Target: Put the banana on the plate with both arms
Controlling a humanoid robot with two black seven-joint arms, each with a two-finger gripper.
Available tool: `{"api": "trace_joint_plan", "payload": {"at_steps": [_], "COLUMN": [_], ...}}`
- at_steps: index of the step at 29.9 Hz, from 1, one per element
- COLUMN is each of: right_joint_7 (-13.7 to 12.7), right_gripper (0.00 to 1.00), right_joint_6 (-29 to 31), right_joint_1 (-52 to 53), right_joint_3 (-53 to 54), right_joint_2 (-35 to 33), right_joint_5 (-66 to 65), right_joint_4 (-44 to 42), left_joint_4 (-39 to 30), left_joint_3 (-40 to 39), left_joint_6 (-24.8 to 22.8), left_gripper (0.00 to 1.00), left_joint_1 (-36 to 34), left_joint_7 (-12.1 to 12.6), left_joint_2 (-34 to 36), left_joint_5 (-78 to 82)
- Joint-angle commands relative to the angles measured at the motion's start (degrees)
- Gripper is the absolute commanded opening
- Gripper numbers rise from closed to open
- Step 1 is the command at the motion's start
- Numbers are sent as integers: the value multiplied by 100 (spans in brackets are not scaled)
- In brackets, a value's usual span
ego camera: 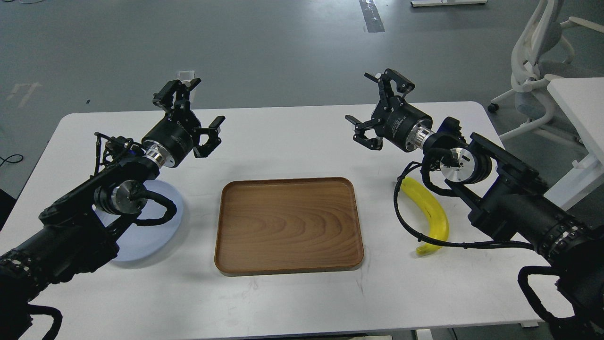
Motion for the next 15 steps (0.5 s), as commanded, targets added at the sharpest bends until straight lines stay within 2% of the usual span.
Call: {"api": "trace_joint_plan", "payload": {"at_steps": [1, 15], "right_joint_7": [0, 0], "right_gripper": [100, 100], "right_joint_6": [-1, -1], "right_joint_1": [0, 0], "right_joint_3": [-6, -6], "right_joint_2": [3, -6], "right_joint_5": [0, 0], "right_joint_4": [0, 0], "left_joint_4": [1, -26], "left_joint_3": [4, 65], "left_joint_6": [174, 174], "left_gripper": [98, 98], "left_joint_1": [-6, -23], "left_joint_7": [-3, 50], "left_joint_2": [-5, -128], "left_joint_5": [5, 23]}}
